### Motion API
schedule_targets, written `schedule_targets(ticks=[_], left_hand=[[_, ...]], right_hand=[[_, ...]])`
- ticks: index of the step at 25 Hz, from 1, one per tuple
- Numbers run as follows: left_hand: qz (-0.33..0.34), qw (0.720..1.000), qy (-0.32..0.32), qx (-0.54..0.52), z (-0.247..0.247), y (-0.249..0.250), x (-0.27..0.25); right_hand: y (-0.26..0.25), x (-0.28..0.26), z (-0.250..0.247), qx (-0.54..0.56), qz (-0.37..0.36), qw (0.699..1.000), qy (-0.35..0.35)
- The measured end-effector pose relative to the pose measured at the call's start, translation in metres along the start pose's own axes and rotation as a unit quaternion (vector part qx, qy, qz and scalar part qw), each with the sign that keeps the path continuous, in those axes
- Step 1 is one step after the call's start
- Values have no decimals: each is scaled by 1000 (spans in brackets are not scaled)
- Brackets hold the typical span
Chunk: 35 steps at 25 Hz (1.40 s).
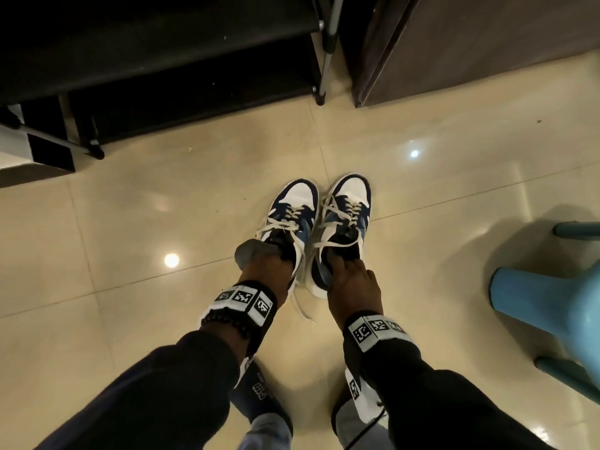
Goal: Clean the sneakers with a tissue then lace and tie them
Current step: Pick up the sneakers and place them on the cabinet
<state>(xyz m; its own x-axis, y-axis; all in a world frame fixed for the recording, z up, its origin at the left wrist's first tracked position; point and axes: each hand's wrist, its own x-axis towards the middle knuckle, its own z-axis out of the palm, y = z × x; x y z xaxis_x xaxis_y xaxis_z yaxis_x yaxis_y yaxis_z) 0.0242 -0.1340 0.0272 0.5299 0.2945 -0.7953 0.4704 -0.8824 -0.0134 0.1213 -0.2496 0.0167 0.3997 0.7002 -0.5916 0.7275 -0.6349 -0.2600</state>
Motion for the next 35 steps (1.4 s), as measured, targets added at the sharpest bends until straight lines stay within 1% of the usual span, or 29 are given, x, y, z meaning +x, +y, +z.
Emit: schedule_targets(ticks=[1,2,3,5,7,9,11,13,14,15,16,18,20,21,23,25,28,30,35], left_hand=[[-6,999,31,-13,-23,0,-14],[-6,998,56,-32,-45,0,-28],[-7,996,66,-58,-68,0,-42],[-8,994,41,-96,-112,2,-73],[-16,995,26,-96,-148,9,-102],[-28,995,18,-97,-178,22,-136],[-30,994,24,-106,-208,34,-171],[-21,993,16,-116,-240,46,-204],[-18,993,16,-118,-264,53,-222],[-11,992,16,-121,-278,59,-236],[-11,992,19,-128,-301,64,-253],[-15,990,30,-134,-344,73,-277],[1,992,46,-120,-382,79,-294],[11,992,65,-109,-402,82,-300],[12,989,104,-105,-437,85,-304],[16,985,149,-89,-471,83,-296],[33,974,220,-51,-518,76,-266],[35,964,257,-64,-551,68,-241],[12,946,300,-122,-599,47,-190]], right_hand=[[0,-6,-20,19,-1,1000,2],[-1,-11,-42,47,16,999,-6],[-1,-14,-64,78,43,996,-18],[2,-22,-107,127,89,986,-68],[4,-34,-139,135,86,981,-108],[5,-59,-175,141,85,979,-123],[6,-90,-208,137,83,979,-123],[9,-120,-239,127,61,981,-130],[14,-134,-263,124,49,983,-124],[17,-146,-279,115,37,986,-117],[23,-157,-306,105,21,989,-104],[34,-179,-363,95,11,992,-81],[44,-193,-413,81,2,994,-67],[49,-197,-437,74,0,996,-56],[56,-195,-473,68,6,997,-30],[62,-183,-506,61,6,998,-12],[72,-151,-549,43,5,999,16],[77,-126,-575,57,9,997,46],[86,-74,-623,47,-10,994,100]])
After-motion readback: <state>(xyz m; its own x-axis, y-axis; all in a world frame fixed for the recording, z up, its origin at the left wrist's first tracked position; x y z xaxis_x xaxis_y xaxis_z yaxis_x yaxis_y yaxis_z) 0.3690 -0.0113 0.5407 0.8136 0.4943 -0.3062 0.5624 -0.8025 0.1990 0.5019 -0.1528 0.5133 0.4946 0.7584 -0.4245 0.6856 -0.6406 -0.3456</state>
